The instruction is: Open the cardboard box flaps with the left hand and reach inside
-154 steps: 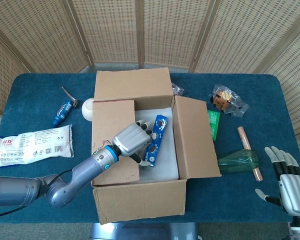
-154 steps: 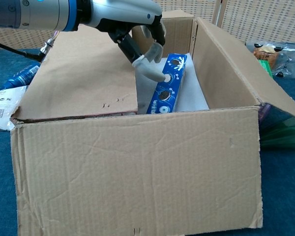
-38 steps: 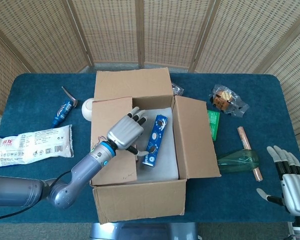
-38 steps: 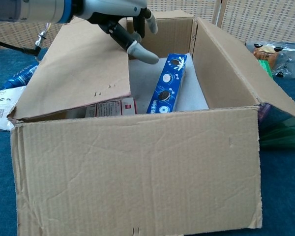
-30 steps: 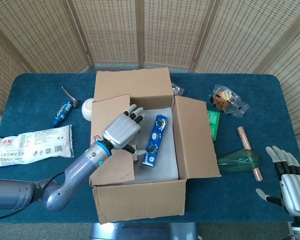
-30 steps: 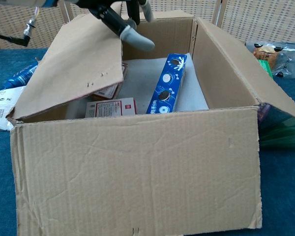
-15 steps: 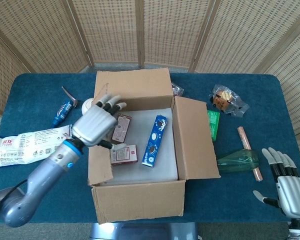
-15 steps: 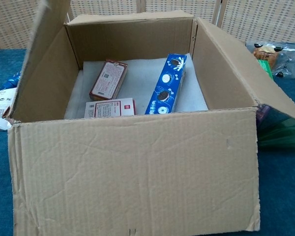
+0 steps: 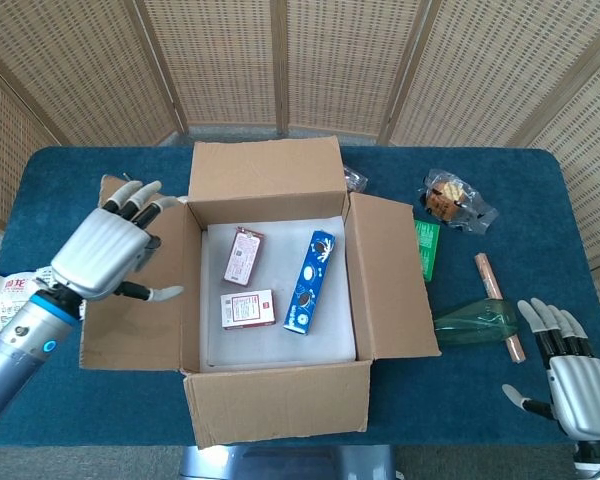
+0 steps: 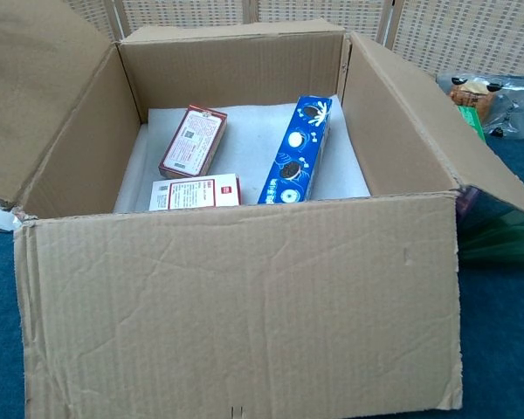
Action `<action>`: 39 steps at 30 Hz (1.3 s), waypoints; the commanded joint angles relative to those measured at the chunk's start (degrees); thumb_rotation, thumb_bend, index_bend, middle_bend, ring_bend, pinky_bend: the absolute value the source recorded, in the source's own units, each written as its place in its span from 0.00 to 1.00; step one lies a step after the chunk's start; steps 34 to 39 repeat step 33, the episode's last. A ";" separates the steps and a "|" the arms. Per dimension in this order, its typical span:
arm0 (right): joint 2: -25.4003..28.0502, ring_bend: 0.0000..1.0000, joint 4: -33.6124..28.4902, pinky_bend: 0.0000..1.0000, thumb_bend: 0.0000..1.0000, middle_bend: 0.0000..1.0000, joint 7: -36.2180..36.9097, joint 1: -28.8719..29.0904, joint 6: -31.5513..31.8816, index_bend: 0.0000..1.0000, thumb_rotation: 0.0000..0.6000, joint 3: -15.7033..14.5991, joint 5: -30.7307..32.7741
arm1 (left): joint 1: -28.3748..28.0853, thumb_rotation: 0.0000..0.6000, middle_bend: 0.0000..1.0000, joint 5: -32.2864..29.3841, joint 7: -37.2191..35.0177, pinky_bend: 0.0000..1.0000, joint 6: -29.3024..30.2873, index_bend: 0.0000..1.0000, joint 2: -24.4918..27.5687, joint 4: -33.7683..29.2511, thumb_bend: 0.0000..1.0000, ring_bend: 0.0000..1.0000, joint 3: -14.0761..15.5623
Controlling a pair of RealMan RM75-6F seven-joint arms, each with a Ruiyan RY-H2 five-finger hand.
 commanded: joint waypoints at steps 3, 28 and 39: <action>0.08 0.00 -0.02 0.00 0.00 0.00 0.12 -0.01 -0.03 0.00 1.00 -0.05 -0.06 | 4.29 0.36 0.18 4.42 -4.41 0.10 -0.09 0.78 -0.12 3.38 0.00 0.00 1.63; -0.33 0.00 0.80 0.00 0.00 0.00 0.12 -0.17 0.86 0.00 1.00 0.42 -0.32 | 34.38 1.00 0.00 17.81 -24.94 0.04 25.16 0.00 -15.10 32.35 0.00 0.00 8.42; -0.46 0.00 0.89 0.00 0.00 0.00 -0.06 -0.24 1.08 0.00 1.00 0.65 0.09 | 38.79 1.00 0.00 18.41 -27.55 0.00 30.04 0.00 -17.68 35.65 0.00 0.00 8.40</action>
